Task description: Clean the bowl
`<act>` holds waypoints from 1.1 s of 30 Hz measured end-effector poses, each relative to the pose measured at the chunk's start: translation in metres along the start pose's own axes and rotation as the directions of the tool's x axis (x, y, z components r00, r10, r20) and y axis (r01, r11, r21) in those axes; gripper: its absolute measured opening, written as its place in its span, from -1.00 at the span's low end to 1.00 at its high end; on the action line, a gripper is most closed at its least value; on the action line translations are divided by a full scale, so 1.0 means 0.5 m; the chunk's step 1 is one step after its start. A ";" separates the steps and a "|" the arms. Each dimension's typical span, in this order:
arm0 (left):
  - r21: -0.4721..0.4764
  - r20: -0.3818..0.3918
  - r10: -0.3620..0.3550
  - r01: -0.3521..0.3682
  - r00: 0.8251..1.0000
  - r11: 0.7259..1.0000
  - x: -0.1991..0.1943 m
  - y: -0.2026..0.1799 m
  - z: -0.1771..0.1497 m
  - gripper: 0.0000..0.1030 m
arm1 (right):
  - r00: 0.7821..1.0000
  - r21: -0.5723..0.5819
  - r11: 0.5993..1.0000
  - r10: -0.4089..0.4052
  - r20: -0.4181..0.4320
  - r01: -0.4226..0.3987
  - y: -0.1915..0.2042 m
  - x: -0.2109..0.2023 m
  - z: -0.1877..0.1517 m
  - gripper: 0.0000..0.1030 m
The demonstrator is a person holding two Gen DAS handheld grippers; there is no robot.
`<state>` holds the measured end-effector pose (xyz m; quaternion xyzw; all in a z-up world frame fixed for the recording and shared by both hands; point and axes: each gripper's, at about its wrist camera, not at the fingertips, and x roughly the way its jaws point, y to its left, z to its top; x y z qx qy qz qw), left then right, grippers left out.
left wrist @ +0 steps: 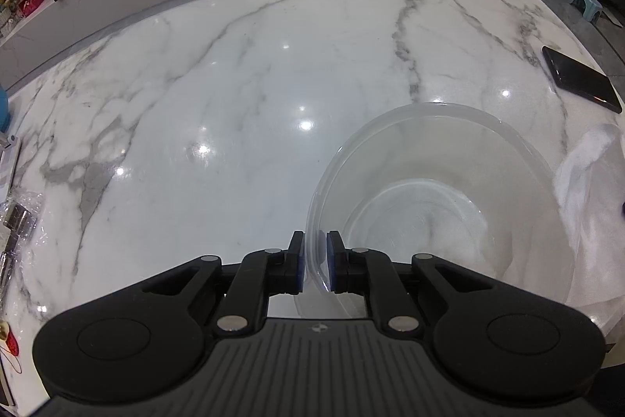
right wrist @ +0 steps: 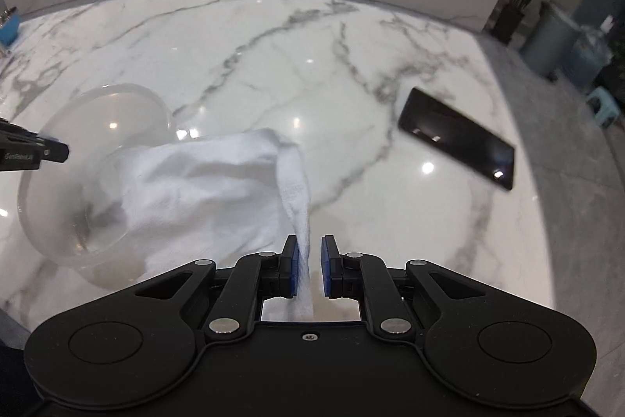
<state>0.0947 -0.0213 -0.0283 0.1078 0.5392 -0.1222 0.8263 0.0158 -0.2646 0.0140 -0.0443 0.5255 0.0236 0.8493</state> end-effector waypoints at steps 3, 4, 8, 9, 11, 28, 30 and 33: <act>-0.001 -0.002 -0.001 0.001 1.000 1.000 0.002 0.001 0.000 -0.79 | 0.994 -0.010 0.994 0.105 0.005 -0.105 0.026 0.016 -0.002 -0.78; -0.002 -0.002 -0.001 0.001 1.000 1.000 0.002 0.001 0.000 -0.79 | 0.990 -0.014 0.990 0.141 0.007 -0.141 0.035 0.021 -0.003 -0.69; 0.001 -0.004 -0.003 0.003 1.000 1.000 0.002 0.003 0.001 -0.79 | 0.980 -0.019 0.979 0.201 -0.005 -0.201 0.038 0.013 -0.008 -0.05; 0.001 -0.005 -0.004 0.004 1.000 1.000 0.002 0.004 0.001 -0.79 | 0.977 -0.020 0.977 0.214 -0.008 -0.215 0.038 0.010 -0.010 -0.05; 0.001 -0.005 -0.005 0.005 1.000 1.000 0.002 0.004 0.001 -0.79 | 0.970 -0.022 0.970 0.241 -0.015 -0.242 0.039 0.005 -0.013 -0.05; 0.007 -0.009 -0.010 0.010 1.000 1.000 0.004 0.005 -0.001 -0.79 | 0.979 -0.059 0.979 0.191 -0.072 -0.196 0.044 0.070 0.003 0.19; 0.007 -0.009 -0.010 0.010 1.000 1.000 0.004 0.005 -0.002 -0.79 | 0.982 -0.105 0.979 0.166 -0.085 -0.175 0.063 0.086 0.004 0.21; 0.011 -0.008 -0.008 0.008 1.000 1.000 0.004 0.005 -0.002 -0.79 | 0.986 -0.157 0.976 0.137 -0.093 -0.151 0.084 0.105 0.001 0.22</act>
